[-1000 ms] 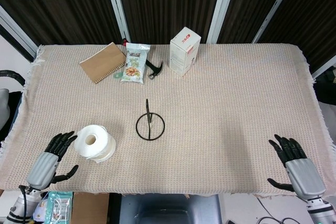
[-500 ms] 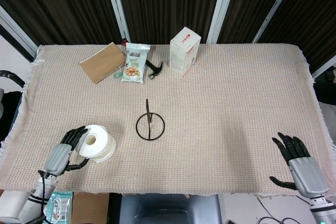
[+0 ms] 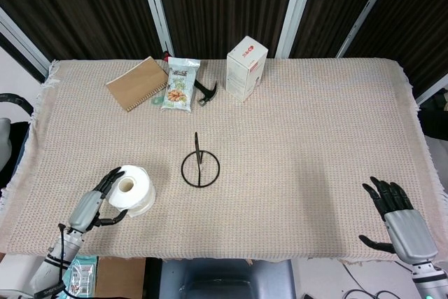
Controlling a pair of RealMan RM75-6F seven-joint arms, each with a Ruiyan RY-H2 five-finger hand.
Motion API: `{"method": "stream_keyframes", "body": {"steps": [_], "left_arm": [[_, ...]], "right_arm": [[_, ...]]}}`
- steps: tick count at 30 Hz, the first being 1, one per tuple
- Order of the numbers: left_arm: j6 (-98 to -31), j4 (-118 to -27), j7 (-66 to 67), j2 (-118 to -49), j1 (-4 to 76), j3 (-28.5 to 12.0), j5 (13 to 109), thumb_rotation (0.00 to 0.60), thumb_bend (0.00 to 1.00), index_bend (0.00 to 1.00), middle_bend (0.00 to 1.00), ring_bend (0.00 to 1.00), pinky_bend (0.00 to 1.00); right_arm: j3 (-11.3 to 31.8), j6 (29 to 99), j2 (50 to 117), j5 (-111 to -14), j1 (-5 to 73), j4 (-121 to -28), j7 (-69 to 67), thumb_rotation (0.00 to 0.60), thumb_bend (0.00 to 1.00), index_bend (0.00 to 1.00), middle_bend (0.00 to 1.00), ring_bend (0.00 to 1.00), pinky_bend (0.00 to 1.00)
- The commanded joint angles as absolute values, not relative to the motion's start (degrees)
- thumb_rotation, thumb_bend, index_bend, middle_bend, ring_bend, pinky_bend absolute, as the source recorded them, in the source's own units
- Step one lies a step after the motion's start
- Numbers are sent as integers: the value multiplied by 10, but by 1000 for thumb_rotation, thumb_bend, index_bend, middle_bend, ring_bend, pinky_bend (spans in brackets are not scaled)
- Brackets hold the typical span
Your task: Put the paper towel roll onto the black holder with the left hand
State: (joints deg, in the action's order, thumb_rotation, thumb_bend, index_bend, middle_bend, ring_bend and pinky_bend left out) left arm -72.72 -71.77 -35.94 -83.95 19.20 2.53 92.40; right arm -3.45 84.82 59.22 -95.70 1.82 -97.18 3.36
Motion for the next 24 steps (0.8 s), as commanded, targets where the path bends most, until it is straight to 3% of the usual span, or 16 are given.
{"method": "stream_keyframes", "body": {"steps": [1, 3, 5, 7, 9, 14, 19, 24], "left_arm": [[-711, -718, -396, -842, 205, 27, 926, 600, 325, 0, 0, 0, 225], [-708, -709, -401, -849, 210, 25, 925, 600, 321, 0, 0, 2, 282], [-700, -702, -405, -853, 214, 26, 924, 600, 326, 6, 19, 69, 400], [-696, -696, -405, -858, 217, 25, 921, 600, 343, 80, 126, 204, 528], [-701, -689, -406, -868, 216, 20, 916, 600, 370, 261, 321, 385, 685], [-738, -663, -422, -904, 202, -5, 894, 600, 486, 556, 644, 665, 911], [-775, -649, -427, -918, 195, -25, 888, 600, 666, 723, 749, 759, 998], [-823, -662, -422, -910, 195, -52, 892, 600, 699, 747, 764, 770, 1000]], "right_arm": [[-34, 849, 592, -957, 18, -972, 33, 600, 60, 0, 0, 0, 0], [-34, 850, 592, -957, 17, -972, 32, 600, 60, 0, 0, 0, 0], [-34, 851, 591, -958, 17, -972, 32, 600, 60, 0, 0, 0, 0], [-34, 851, 591, -958, 17, -972, 32, 600, 60, 0, 0, 0, 0], [-34, 851, 591, -958, 17, -972, 31, 600, 60, 0, 0, 0, 0], [-35, 853, 590, -960, 16, -972, 29, 600, 60, 0, 0, 0, 0], [-36, 854, 588, -963, 16, -972, 27, 600, 60, 0, 0, 0, 0], [-38, 855, 587, -966, 15, -973, 24, 600, 60, 0, 0, 0, 0]]}}
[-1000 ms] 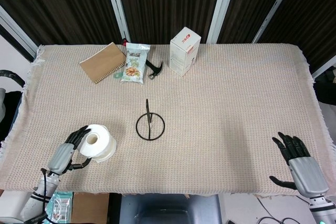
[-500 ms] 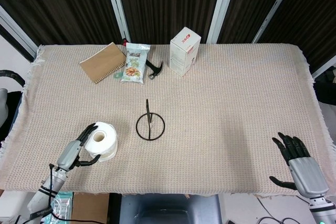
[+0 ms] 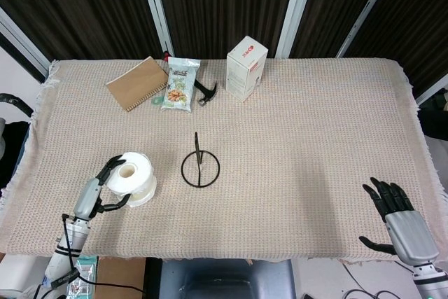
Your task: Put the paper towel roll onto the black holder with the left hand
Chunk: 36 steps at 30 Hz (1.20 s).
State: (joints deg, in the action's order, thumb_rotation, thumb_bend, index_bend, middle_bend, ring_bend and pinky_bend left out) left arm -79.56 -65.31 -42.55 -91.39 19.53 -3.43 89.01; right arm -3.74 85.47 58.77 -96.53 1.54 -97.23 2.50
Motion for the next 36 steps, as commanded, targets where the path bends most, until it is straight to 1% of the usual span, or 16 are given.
{"method": "stream_keyframes", "body": {"steps": [1, 6, 8, 9, 12, 13, 14, 15, 16, 18, 21, 25, 29, 36], "left_arm": [[-835, -665, -419, -909, 196, -59, 895, 600, 704, 748, 769, 773, 1000], [-891, -723, -420, -892, 215, -109, 907, 600, 715, 748, 775, 775, 1000], [-893, -761, -419, -876, 226, -129, 905, 600, 718, 748, 778, 776, 1000], [-886, -796, -424, -861, 234, -142, 899, 600, 718, 747, 778, 776, 1000], [-871, -834, -430, -840, 239, -154, 886, 600, 718, 747, 779, 776, 1000], [-860, -860, -439, -825, 244, -165, 874, 600, 717, 747, 779, 776, 1000], [-844, -903, -458, -804, 256, -191, 857, 600, 717, 748, 779, 777, 1000], [-815, -948, -466, -778, 266, -209, 833, 600, 718, 748, 780, 777, 1000], [-799, -973, -469, -765, 271, -218, 818, 600, 718, 748, 780, 777, 1000], [-772, -1010, -464, -750, 285, -236, 793, 600, 718, 748, 781, 777, 1000], [-746, -1027, -441, -750, 309, -257, 764, 600, 718, 748, 784, 779, 1000], [-724, -1035, -418, -758, 326, -260, 740, 600, 719, 749, 784, 779, 1000], [-720, -1042, -407, -771, 335, -259, 735, 600, 719, 749, 784, 779, 1000], [-717, -1041, -371, -798, 349, -243, 743, 600, 720, 748, 783, 779, 1000]], "right_arm": [[-38, 856, 587, -967, 15, -973, 23, 600, 60, 0, 0, 0, 0], [-37, 863, 581, -969, 13, -973, 11, 600, 60, 0, 0, 0, 0], [-37, 863, 579, -969, 13, -973, 7, 600, 60, 0, 0, 0, 0], [-38, 862, 577, -970, 14, -973, 4, 600, 60, 0, 0, 0, 0], [-39, 861, 575, -971, 14, -973, 1, 600, 60, 0, 0, 0, 0], [-39, 862, 574, -971, 14, -973, -2, 600, 60, 0, 0, 0, 0], [-38, 865, 572, -970, 13, -973, -5, 600, 59, 0, 0, 0, 0], [-36, 869, 571, -968, 12, -973, -7, 600, 60, 0, 0, 0, 0], [-35, 869, 571, -966, 12, -973, -7, 600, 59, 0, 0, 0, 0], [-35, 868, 570, -965, 12, -974, -9, 600, 60, 0, 0, 0, 0], [-35, 869, 567, -966, 12, -975, -12, 600, 60, 0, 0, 0, 0], [-34, 877, 563, -967, 9, -974, -23, 600, 60, 0, 0, 0, 0], [-32, 875, 561, -962, 10, -974, -28, 600, 60, 0, 0, 0, 0], [-33, 869, 561, -963, 12, -974, -26, 600, 60, 0, 0, 0, 0]]}}
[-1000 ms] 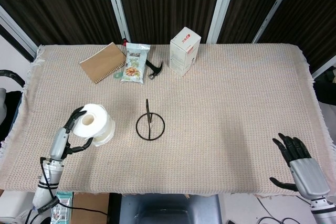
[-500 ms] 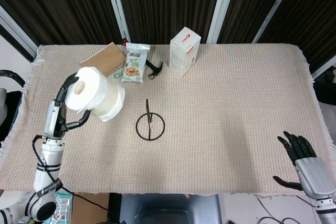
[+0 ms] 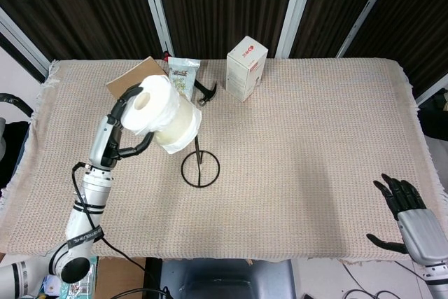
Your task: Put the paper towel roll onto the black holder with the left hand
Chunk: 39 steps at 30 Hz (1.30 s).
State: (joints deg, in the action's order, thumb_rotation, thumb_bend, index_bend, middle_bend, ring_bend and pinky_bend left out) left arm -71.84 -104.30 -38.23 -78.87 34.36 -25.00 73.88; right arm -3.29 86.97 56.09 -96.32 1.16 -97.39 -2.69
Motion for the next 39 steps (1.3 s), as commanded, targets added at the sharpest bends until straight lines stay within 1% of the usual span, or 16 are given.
{"method": "stream_keyframes", "body": {"steps": [1, 13, 25, 32, 34, 37, 39], "left_arm": [[-715, -1039, -365, -801, 351, -240, 745, 600, 720, 748, 782, 779, 1000], [-748, -1003, -267, -856, 376, -228, 781, 600, 723, 748, 781, 779, 1000], [-736, -1009, -243, -860, 380, -222, 765, 600, 725, 748, 781, 779, 1000], [-730, -999, -242, -863, 384, -214, 777, 600, 718, 741, 768, 776, 1000], [-730, -994, -237, -866, 387, -211, 781, 600, 712, 715, 750, 763, 1000], [-726, -988, -228, -868, 389, -205, 786, 600, 684, 623, 694, 710, 989], [-720, -984, -220, -866, 391, -198, 791, 600, 655, 545, 637, 632, 920]], "right_arm": [[-33, 868, 562, -963, 12, -974, -25, 600, 60, 0, 0, 0, 0], [-37, 864, 554, -968, 14, -976, -41, 600, 59, 0, 0, 0, 0], [-35, 871, 553, -971, 13, -975, -48, 600, 60, 0, 0, 0, 0], [-34, 870, 553, -967, 13, -975, -46, 600, 60, 0, 0, 0, 0], [-34, 872, 553, -968, 12, -975, -46, 600, 60, 0, 0, 0, 0], [-33, 875, 553, -970, 11, -974, -49, 600, 60, 0, 0, 0, 0], [-34, 875, 553, -970, 11, -973, -50, 600, 60, 0, 0, 0, 0]]}}
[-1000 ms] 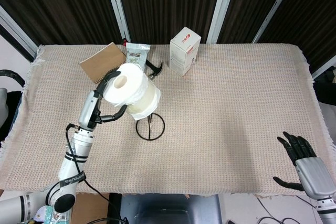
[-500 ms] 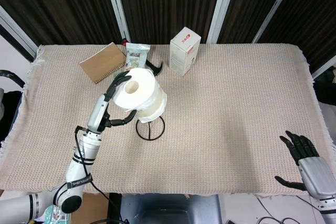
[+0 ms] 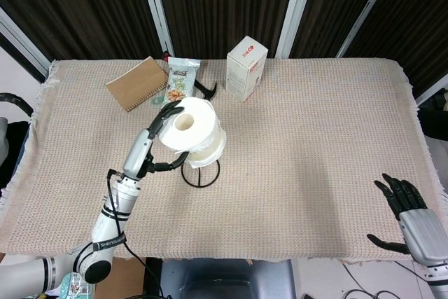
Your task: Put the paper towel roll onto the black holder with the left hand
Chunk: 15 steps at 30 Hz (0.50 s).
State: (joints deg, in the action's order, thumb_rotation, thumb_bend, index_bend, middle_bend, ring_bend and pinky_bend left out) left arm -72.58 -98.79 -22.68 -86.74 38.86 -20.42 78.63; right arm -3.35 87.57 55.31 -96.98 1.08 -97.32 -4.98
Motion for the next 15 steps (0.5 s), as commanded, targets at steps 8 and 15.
{"method": "stream_keyframes", "body": {"steps": [8, 15], "left_arm": [[-729, -968, -204, -874, 392, -191, 802, 600, 488, 208, 257, 140, 191], [-729, -966, -204, -869, 390, -188, 804, 600, 448, 81, 131, 16, 118]], "right_arm": [[-35, 874, 554, -971, 11, -974, -47, 600, 60, 0, 0, 0, 0], [-35, 876, 554, -971, 10, -974, -46, 600, 60, 0, 0, 0, 0]]}}
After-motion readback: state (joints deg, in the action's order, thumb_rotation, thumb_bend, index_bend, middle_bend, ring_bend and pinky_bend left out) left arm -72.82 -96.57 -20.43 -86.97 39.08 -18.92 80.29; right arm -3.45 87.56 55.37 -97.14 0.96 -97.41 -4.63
